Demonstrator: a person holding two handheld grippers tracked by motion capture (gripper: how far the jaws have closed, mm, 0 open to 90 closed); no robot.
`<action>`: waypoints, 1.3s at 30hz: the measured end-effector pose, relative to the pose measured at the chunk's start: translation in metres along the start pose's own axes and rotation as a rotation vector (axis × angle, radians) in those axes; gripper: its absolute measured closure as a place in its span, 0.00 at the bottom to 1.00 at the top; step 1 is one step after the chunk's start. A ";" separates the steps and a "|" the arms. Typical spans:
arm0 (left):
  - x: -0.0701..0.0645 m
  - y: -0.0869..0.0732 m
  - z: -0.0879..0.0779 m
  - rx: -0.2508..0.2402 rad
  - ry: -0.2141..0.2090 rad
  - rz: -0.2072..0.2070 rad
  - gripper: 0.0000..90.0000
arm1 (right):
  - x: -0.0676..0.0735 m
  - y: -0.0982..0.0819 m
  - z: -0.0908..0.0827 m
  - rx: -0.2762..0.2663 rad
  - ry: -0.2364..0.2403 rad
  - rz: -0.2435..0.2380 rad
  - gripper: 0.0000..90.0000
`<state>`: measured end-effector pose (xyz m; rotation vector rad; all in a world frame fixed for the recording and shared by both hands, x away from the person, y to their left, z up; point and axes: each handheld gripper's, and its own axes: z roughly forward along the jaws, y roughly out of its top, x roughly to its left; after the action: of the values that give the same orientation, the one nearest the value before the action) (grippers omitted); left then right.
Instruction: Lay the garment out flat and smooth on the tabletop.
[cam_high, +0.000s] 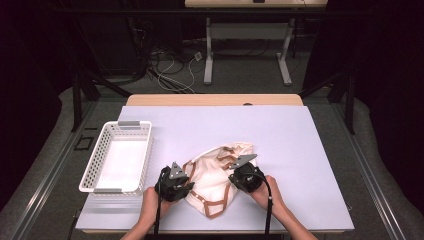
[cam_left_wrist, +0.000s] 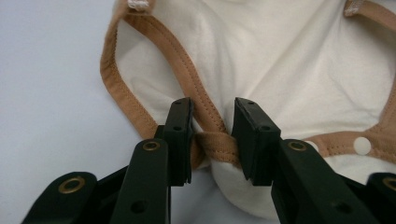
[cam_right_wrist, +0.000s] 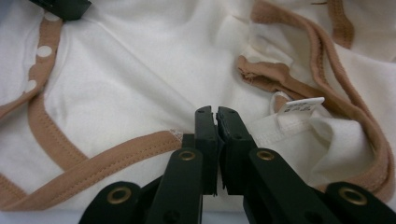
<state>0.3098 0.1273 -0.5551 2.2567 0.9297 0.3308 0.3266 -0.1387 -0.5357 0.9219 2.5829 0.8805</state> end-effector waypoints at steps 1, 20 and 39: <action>-0.001 0.000 0.000 0.003 0.001 -0.001 0.75 | 0.000 -0.001 -0.002 -0.005 0.001 0.000 0.97; -0.003 0.001 -0.002 0.021 -0.007 0.018 0.71 | 0.000 -0.016 -0.021 0.000 -0.058 -0.016 0.97; 0.000 0.004 -0.006 0.017 0.009 0.046 0.35 | -0.010 -0.032 -0.034 0.000 -0.119 0.021 0.72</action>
<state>0.3098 0.1279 -0.5480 2.2966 0.8897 0.3551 0.3040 -0.1799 -0.5280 0.9731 2.4764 0.8052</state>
